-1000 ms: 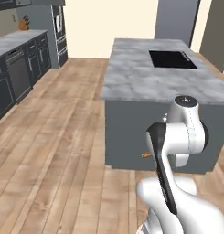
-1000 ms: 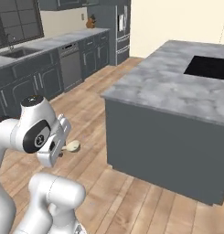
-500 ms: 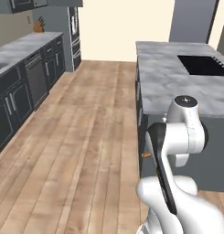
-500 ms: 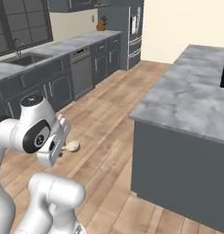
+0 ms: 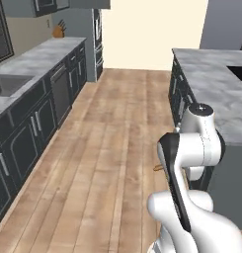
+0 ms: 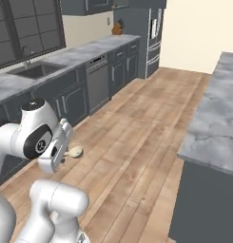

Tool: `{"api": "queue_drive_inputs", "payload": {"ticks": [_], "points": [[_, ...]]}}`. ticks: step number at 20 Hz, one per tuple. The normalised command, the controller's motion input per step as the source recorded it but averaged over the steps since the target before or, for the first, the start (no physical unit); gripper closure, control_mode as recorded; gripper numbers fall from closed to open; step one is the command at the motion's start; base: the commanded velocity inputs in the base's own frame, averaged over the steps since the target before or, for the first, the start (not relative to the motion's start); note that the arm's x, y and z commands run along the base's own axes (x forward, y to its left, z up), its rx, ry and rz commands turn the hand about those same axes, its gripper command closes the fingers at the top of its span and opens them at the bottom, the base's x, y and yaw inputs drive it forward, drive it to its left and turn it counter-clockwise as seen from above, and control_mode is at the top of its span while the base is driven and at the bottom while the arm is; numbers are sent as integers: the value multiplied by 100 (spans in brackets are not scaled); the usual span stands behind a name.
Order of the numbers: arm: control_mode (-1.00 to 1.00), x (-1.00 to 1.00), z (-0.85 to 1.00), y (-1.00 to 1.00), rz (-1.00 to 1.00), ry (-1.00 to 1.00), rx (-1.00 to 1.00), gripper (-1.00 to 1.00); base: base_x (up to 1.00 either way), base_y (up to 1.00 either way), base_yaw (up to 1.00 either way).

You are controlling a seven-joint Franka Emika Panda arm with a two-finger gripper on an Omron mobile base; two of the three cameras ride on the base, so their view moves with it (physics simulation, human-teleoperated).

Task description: Organize the utensils by type. Pick up the wooden spoons from the counter and place them in the open cabinet. Then pick up the metallic utensils from the counter and place them in the open drawer.

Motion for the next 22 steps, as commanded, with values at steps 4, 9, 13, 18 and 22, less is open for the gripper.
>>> {"api": "queue_drive_inputs", "payload": {"ticks": [4,9,13,18,22], "points": [[100,0,0,0,0,0,0,100,100,54,5],[100,0,0,0,0,0,0,100,100,30,9],[100,0,0,0,0,0,0,100,100,3,7],[100,0,0,0,0,0,0,100,100,3,0],[100,0,0,0,0,0,0,100,100,32,-10]]}}
